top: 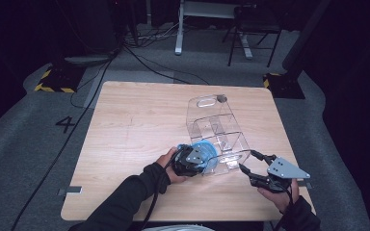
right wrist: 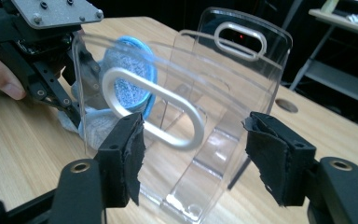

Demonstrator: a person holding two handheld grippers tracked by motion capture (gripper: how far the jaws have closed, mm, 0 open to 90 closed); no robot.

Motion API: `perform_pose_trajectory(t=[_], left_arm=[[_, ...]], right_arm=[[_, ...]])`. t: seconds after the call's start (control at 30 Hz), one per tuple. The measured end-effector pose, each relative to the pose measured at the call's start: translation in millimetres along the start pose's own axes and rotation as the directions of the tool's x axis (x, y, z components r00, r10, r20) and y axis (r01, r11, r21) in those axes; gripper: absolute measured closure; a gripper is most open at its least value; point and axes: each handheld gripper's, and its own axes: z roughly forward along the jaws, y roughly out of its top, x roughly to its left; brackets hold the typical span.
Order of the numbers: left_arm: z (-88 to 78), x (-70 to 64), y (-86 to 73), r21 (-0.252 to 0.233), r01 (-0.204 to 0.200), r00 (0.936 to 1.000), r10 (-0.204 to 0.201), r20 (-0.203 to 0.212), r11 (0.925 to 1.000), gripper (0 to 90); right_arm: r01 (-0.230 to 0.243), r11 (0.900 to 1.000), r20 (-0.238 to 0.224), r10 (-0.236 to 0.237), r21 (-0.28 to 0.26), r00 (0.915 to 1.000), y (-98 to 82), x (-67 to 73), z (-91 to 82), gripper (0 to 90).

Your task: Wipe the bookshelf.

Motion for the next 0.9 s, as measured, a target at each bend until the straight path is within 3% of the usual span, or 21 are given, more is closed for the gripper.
perform_pose_trajectory(t=[0.23,0.4,0.5,0.77,0.83,0.9], left_arm=[[-16.3,-2.2,2.2,-0.056,0.005,0.9999,-0.005,-0.01,0.9984,74.6],[-39.0,-7.7,1.3,-0.103,0.016,0.9996,-0.019,-0.023,0.9946,74.5],[-50.4,-12.7,-1.0,-0.127,0.018,0.9997,-0.02,-0.015,0.9917,74.4],[-65.2,-25.8,-21.1,-0.085,0.014,0.9998,-0.015,-0.011,0.9962,73.9],[-68.6,-25.2,-30.0,-0.065,0.025,0.9994,-0.026,-0.021,0.9976,73.7],[-74.6,-22.3,-41.1,-0.064,0.059,0.9977,-0.061,-0.03,0.9962,73.6]], right_arm=[[0.027,1.0,-0.029,-0.028,-0.014,0.9992,10.4,-10.5,-2.6,32.8],[-0.01,1.0,-0.06,0.01,0.0,0.9982,8.7,-23.9,3.1,32.6],[0.0,1.0,-0.078,0.001,0.015,0.9969,9.1,-24.5,9.5,33.5],[0.049,0.999,-0.095,-0.047,0.023,0.9944,12.8,-15.9,18.7,35.5],[0.041,0.999,-0.101,-0.039,0.02,0.9941,13.2,-15.8,18.5,37.2],[0.044,0.999,-0.107,-0.042,0.015,0.9934,13.7,-15.8,18.2,39.4]])
